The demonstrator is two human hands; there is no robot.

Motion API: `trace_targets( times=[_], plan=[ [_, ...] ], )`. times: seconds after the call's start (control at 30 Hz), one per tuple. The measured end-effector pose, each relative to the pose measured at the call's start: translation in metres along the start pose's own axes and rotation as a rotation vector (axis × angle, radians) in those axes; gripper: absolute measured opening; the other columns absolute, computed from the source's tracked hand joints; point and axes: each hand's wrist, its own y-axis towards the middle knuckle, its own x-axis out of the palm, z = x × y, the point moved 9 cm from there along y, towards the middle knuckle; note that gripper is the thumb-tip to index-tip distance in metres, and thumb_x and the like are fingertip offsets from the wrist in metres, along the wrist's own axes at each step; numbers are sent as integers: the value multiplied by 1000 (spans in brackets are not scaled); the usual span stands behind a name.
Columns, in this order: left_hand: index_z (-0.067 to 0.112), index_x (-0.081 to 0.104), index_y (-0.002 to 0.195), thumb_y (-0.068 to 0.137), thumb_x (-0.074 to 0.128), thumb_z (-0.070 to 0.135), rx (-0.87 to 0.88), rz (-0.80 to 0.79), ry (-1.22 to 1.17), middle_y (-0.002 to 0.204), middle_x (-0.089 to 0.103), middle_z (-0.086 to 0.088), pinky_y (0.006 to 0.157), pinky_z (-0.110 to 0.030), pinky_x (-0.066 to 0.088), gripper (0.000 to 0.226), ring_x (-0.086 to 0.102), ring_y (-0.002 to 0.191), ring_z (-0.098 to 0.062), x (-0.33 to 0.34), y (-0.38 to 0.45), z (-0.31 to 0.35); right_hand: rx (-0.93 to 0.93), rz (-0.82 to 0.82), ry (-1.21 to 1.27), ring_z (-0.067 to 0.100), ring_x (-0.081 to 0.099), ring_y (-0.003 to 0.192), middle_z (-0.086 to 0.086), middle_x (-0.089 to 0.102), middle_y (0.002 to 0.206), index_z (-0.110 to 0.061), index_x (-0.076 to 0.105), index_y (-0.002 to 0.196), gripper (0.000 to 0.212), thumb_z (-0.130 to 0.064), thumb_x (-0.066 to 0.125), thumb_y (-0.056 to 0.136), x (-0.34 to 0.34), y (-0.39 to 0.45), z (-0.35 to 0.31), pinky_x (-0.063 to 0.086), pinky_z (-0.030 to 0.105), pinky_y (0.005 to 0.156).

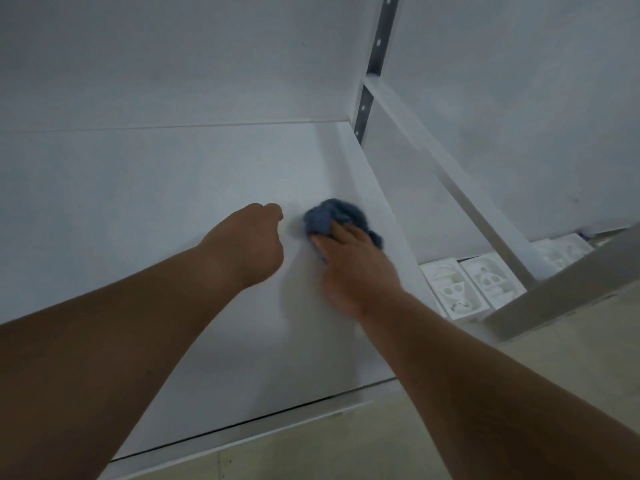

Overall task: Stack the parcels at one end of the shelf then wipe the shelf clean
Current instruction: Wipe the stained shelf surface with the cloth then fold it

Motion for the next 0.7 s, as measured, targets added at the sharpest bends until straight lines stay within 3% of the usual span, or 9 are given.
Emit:
trace_targets(
  times=[0.1, 0.2, 0.33, 0.4, 0.47, 0.57, 0.7],
  plan=[
    [14, 49, 133, 95, 42, 14, -59, 28, -1, 130, 54, -9, 100, -38, 42, 39, 52, 119, -27, -6, -2, -21, 189, 29, 12, 19, 11, 148, -10, 19, 161, -32, 29, 151, 61, -14, 37, 94, -1, 2, 23, 14, 40, 120],
    [16, 51, 130, 95, 39, 14, -125, 57, 15, 128, 55, -8, 98, -40, 44, 38, 53, 117, -29, -12, -6, -44, 215, 49, -8, 24, 14, 146, -4, 21, 160, -26, 24, 154, 63, -14, 35, 92, 4, 4, 0, 14, 43, 120],
    [14, 58, 112, 91, 45, 13, -149, 94, 27, 109, 60, -8, 82, -36, 47, 24, 57, 97, -26, -17, -10, -57, -100, -4, -29, 24, 17, 145, -4, 28, 157, -25, 33, 151, 63, -21, 49, 90, 19, 1, -85, 13, 41, 120],
    [14, 56, 94, 91, 47, 17, -188, 103, 16, 94, 58, -6, 69, -35, 45, 10, 55, 80, -23, -22, -8, -65, -233, -62, -30, 24, 17, 146, -4, 31, 155, -26, 37, 149, 59, -24, 48, 91, 30, 3, -119, 13, 42, 120],
    [15, 54, 90, 90, 47, 18, -225, 126, 23, 91, 56, -6, 67, -36, 44, 7, 54, 77, -23, -30, -7, -75, -297, -86, -37, 23, 17, 146, -5, 32, 155, -28, 37, 149, 57, -23, 46, 93, 34, 15, -130, 14, 40, 120],
    [16, 57, 109, 90, 47, 17, -249, 133, 63, 111, 58, -9, 84, -40, 48, 21, 57, 97, -29, -38, -8, -95, -308, -116, -35, 19, 15, 147, -10, 26, 159, -34, 35, 150, 58, -22, 45, 94, 29, 45, -115, 13, 37, 120],
    [22, 51, 130, 95, 42, 20, -269, 95, 111, 131, 54, -4, 98, -39, 43, 37, 52, 118, -28, -37, -9, -105, -96, -72, 19, 18, 12, 149, -10, 20, 160, -37, 29, 151, 62, -15, 40, 94, 13, 74, -68, 13, 42, 122]
  ],
)
